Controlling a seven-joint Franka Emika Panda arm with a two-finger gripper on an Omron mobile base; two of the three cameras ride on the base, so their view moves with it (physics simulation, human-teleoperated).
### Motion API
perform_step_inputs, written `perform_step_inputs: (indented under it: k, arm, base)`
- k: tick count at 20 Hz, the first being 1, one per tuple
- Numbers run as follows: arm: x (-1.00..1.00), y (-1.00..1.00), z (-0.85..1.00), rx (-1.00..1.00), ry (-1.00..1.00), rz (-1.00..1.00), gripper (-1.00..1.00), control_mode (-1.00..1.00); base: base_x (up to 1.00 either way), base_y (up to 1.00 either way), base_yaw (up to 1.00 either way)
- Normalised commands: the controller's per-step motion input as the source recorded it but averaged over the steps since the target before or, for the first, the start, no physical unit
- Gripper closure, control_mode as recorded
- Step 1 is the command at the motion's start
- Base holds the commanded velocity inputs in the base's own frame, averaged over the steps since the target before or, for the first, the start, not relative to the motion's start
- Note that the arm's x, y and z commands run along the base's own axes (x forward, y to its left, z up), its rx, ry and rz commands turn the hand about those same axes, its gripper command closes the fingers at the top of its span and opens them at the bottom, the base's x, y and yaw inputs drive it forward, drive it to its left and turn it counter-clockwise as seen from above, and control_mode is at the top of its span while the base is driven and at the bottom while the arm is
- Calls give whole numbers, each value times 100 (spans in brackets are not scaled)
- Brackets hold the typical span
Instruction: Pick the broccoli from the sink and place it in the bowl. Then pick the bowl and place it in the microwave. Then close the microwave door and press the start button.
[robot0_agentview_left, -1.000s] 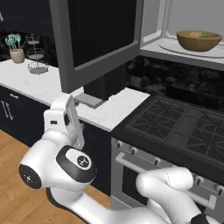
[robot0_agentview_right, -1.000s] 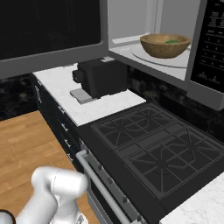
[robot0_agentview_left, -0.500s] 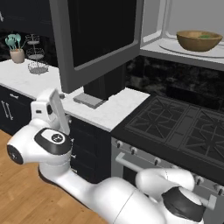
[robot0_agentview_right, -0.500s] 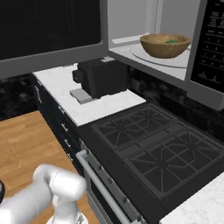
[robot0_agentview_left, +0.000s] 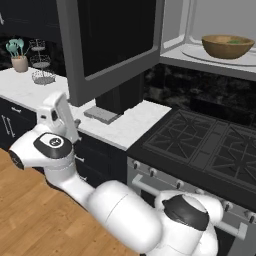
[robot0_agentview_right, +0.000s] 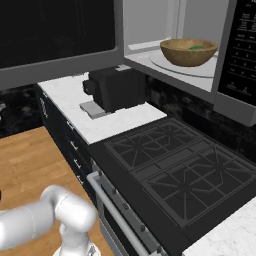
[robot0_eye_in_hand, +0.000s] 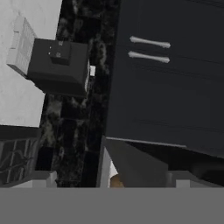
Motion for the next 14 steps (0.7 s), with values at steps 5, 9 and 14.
perform_step_inputs:
  k: [5,9,14]
  arm:
    - [72,-10,0,-5,-1,-4,-100,-100]
    - [38,-9,13,-4,-1,-1,-100,-100]
    - [10,-20,36,-3,-9,0,-100,-100]
  base:
    - [0,0,0]
    - [0,0,0]
    - [0,0,0]
